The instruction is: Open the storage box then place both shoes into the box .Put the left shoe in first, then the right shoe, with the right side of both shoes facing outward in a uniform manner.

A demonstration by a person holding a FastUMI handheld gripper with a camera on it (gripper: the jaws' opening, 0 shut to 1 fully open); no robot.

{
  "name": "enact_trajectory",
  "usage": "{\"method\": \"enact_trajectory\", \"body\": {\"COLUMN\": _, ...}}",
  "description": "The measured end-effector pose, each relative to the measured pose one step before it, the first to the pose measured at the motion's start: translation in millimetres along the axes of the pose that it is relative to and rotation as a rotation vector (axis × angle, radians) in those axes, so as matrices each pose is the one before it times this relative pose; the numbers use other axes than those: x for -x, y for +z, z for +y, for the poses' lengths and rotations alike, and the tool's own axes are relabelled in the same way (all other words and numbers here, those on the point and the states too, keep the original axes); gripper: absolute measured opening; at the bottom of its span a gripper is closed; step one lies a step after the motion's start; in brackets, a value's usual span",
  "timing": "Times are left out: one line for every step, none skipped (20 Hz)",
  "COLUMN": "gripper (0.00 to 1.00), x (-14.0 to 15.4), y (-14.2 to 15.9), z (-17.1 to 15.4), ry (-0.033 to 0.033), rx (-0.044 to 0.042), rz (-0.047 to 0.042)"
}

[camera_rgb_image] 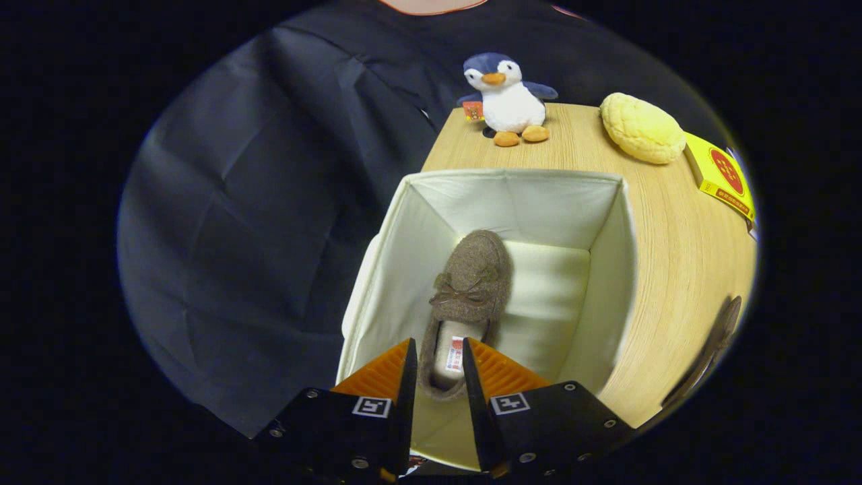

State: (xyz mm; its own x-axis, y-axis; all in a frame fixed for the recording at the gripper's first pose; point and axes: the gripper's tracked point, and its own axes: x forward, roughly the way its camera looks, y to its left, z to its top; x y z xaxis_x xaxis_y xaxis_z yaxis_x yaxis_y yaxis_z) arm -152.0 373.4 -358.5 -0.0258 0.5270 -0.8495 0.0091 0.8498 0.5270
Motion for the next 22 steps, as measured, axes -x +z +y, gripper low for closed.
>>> {"method": "enact_trajectory", "body": {"gripper": 0.41, "x": 12.79, "y": 3.02, "z": -1.26, "ry": 0.022, "rx": 0.00576, "rz": -0.0217}}
{"method": "enact_trajectory", "body": {"gripper": 0.45, "x": 12.74, "y": 2.98, "z": -3.23, "ry": 0.01742, "rx": 0.00508, "rz": -0.02329}}
{"method": "enact_trajectory", "body": {"gripper": 0.48, "x": 12.8, "y": 4.16, "z": -3.58, "ry": 0.01926, "rx": 0.00046, "rz": -0.0294}}
{"method": "enact_trajectory", "body": {"gripper": 0.55, "x": 13.49, "y": 4.44, "z": -3.79, "ry": 0.01367, "rx": -0.00093, "rz": -0.0311}}
{"method": "enact_trajectory", "body": {"gripper": 0.59, "x": 13.46, "y": 3.66, "z": -7.37, "ry": 0.00981, "rx": -0.00076, "rz": -0.03176}}
{"method": "enact_trajectory", "body": {"gripper": 0.67, "x": 13.59, "y": 4.73, "z": -8.79, "ry": 0.00356, "rx": -0.00229, "rz": -0.032}}
{"method": "enact_trajectory", "body": {"gripper": 0.71, "x": 13.59, "y": 5.04, "z": -11.0, "ry": -0.00237, "rx": 0.00102, "rz": -0.03039}}
{"method": "enact_trajectory", "body": {"gripper": 0.78, "x": 9.39, "y": 3.86, "z": -8.59, "ry": -0.01079, "rx": 0.0005, "rz": -0.03091}}
{"method": "enact_trajectory", "body": {"gripper": 0.81, "x": 11.79, "y": 3.6, "z": -15.16, "ry": -0.02113, "rx": 0.00203, "rz": -0.02865}}
{"method": "enact_trajectory", "body": {"gripper": 0.88, "x": 10.83, "y": 2.43, "z": -17.6, "ry": -0.02418, "rx": -0.00009, "rz": -0.02427}}
{"method": "enact_trajectory", "body": {"gripper": 0.9, "x": 11.39, "y": 3.03, "z": -21.21, "ry": -0.02601, "rx": 0.00409, "rz": -0.0267}}
{"method": "enact_trajectory", "body": {"gripper": 0.92, "x": 9.9, "y": 0.01, "z": -21.16, "ry": -0.0234, "rx": -0.0004, "rz": -0.01942}}
{"method": "enact_trajectory", "body": {"gripper": 0.93, "x": 4.21, "y": -3.88, "z": -15.2, "ry": -0.01432, "rx": -0.00329, "rz": -0.00777}}
{"method": "enact_trajectory", "body": {"gripper": 0.95, "x": 3.84, "y": -6.37, "z": -16.55, "ry": -0.01335, "rx": -0.01334, "rz": 0.00009}}
{"method": "enact_trajectory", "body": {"gripper": 0.96, "x": 5.54, "y": -5.91, "z": -16.97, "ry": -0.02203, "rx": -0.01995, "rz": -0.00068}}
{"method": "enact_trajectory", "body": {"gripper": 0.96, "x": 4.43, "y": -7.04, "z": -17.99, "ry": -0.02612, "rx": -0.016, "rz": 0.00292}}
{"method": "enact_trajectory", "body": {"gripper": 0.97, "x": 3.6, "y": -5.07, "z": -19.79, "ry": -0.03603, "rx": -0.00957, "rz": -0.00456}}
{"method": "enact_trajectory", "body": {"gripper": 0.97, "x": 1.51, "y": -3.82, "z": -20.94, "ry": -0.0389, "rx": 0.00284, "rz": -0.00945}}
{"method": "enact_trajectory", "body": {"gripper": 0.97, "x": 2.04, "y": -4.35, "z": -21.92, "ry": -0.04717, "rx": 0.00897, "rz": -0.0073}}
{"method": "enact_trajectory", "body": {"gripper": 0.97, "x": 0.95, "y": -6.32, "z": -21.51, "ry": -0.05051, "rx": 0.01583, "rz": -0.00256}}
{"method": "enact_trajectory", "body": {"gripper": 0.97, "x": 1.65, "y": -6.93, "z": -21.61, "ry": -0.04383, "rx": 0.01088, "rz": 0.00061}}
{"method": "enact_trajectory", "body": {"gripper": 0.97, "x": -0.7, "y": -9.51, "z": -17.35, "ry": -0.0336, "rx": -0.00292, "rz": 0.00939}}
